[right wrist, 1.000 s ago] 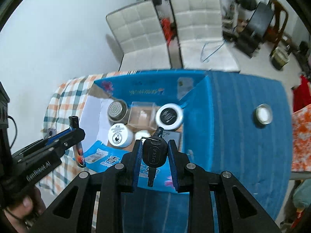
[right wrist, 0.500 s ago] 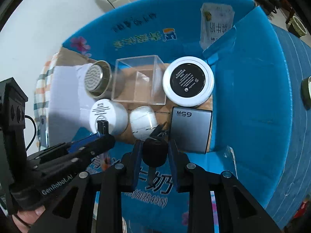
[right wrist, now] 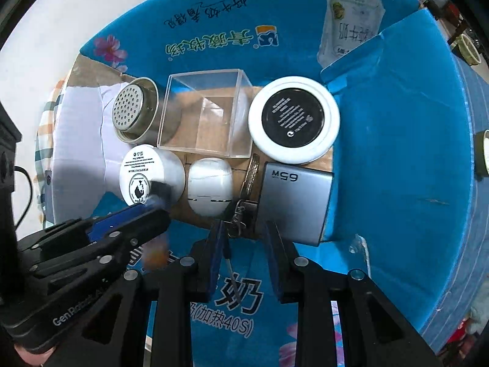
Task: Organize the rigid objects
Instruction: 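Open both grippers to release the can and car key in the box, then move the right gripper from the box to the tape roll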
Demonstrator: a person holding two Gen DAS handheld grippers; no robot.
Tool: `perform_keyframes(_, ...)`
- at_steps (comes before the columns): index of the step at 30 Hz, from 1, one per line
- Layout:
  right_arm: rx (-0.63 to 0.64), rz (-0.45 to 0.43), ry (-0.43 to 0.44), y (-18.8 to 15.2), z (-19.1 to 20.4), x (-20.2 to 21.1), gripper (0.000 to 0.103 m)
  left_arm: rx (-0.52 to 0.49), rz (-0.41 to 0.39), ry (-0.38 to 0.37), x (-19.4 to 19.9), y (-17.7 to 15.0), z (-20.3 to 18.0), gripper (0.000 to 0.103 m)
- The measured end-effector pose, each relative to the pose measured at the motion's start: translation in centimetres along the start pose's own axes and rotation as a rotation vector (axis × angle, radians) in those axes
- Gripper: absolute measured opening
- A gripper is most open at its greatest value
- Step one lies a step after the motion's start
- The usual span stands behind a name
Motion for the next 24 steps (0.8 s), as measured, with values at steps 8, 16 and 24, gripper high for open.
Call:
perform_keyframes(8,0.037,-0.055,-0.114,0.2,-1.1,3.7,0.038,-0.081,-0.064,0.106,3.5,0.8,-0.9,0.057)
perform_keyframes(16,0.089,-0.137,-0.174,-0.4,-1.8,8.7,0.044,-0.114,-0.170,0.151,7.9,0.9,-1.3,0.070)
perform_keyframes(24,0.069,-0.223,-0.132,-1.6,-1.9,14.4,0.088,-0.130,-0.244,0.168,10.7,1.0,-2.1,0.103)
Point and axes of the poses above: each gripper's, at about its wrist camera, not at the fingertips, and x roughly against the way its jaws point, z to its left, y to its top, the point moved 9 cm from there along -x, roughly the way its jaws point, and after that the axes turned 9 degrees about -z, right-handed, at the moved point
